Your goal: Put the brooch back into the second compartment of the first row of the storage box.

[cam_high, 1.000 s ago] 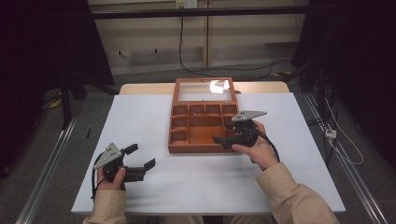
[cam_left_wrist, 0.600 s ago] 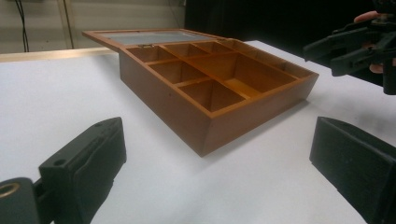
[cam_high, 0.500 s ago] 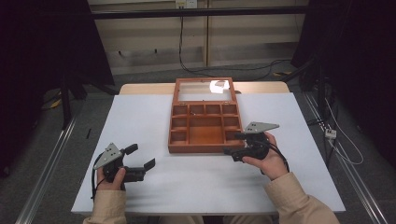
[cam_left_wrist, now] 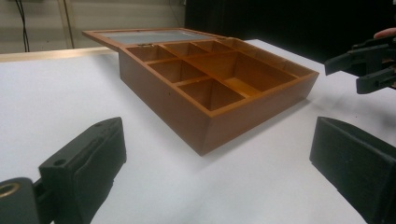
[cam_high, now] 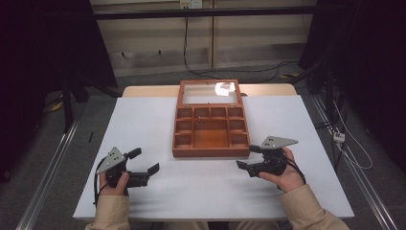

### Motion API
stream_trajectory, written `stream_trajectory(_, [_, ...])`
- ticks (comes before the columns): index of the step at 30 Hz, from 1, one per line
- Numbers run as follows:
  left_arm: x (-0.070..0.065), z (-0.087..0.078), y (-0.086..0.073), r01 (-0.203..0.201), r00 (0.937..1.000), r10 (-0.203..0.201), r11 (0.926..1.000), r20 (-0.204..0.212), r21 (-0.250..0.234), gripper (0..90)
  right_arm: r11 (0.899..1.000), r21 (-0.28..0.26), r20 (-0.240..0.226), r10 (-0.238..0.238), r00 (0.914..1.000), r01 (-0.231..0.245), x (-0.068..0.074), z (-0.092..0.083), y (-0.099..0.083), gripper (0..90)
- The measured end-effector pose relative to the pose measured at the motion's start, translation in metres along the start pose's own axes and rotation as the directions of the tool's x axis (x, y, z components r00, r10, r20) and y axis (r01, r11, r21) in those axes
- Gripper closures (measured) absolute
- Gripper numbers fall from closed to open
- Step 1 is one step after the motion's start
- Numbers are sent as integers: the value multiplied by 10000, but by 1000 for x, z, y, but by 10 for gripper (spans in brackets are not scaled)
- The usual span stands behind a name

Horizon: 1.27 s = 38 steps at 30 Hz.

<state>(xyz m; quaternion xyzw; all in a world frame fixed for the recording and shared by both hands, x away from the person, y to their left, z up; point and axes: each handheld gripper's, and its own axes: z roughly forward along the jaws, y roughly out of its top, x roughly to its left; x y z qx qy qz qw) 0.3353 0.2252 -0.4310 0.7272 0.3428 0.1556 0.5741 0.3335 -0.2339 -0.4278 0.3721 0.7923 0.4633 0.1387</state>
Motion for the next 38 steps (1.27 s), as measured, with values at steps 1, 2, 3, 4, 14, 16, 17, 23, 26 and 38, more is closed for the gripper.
stream_trajectory(1, [0, 0, 0, -3, 10000, 3, 10000, -1, -3, 35, 10000, -37, -12, 9, 10000, -9, -1, -2, -3, 201])
stream_trajectory(2, [0, 0, 0, -14, 10000, 14, 10000, 1, 4, 34, 10000, -23, -1, 78, 10000, -78, -1, -3, -5, 201])
stream_trajectory(3, [0, 0, 0, -22, 10000, 22, 10000, -6, 30, 35, 9999, 20, 20, 122, 9999, -122, -2, -4, -8, 201])
stream_trajectory(4, [0, 0, 0, -34, 10000, 34, 10000, -10, 52, 35, 9999, 42, 54, 112, 9999, -112, -3, -6, -10, 201])
stream_trajectory(14, [-1, 0, 0, -31, 10000, 31, 10000, 30, 42, 34, 9997, -35, 122, 246, 9996, -246, -7, -19, -29, 195])
stream_trajectory(16, [-1, 0, 0, -40, 10000, 40, 10000, 39, 50, 34, 9997, -70, 186, 216, 9996, -214, -8, -22, -32, 195])
stream_trajectory(17, [-1, 0, 0, -38, 10000, 38, 10000, 37, 53, 35, 9997, -90, 241, 238, 9994, -236, -8, -23, -33, 195])
stream_trajectory(23, [-1, 0, 0, -52, 10000, 52, 10000, 44, 56, 34, 9985, -210, 427, 507, 9978, -499, -12, -33, -43, 193])
stream_trajectory(26, [-1, 0, 0, -47, 10000, 47, 10000, 45, 60, 34, 9981, -255, 552, 572, 9968, -558, -13, -38, -46, 193])
stream_trajectory(38, [-1, 1, 0, -84, 9999, 83, 9999, 73, 113, 34, 9980, -385, 740, 527, 9959, -500, -13, -43, -49, 185])
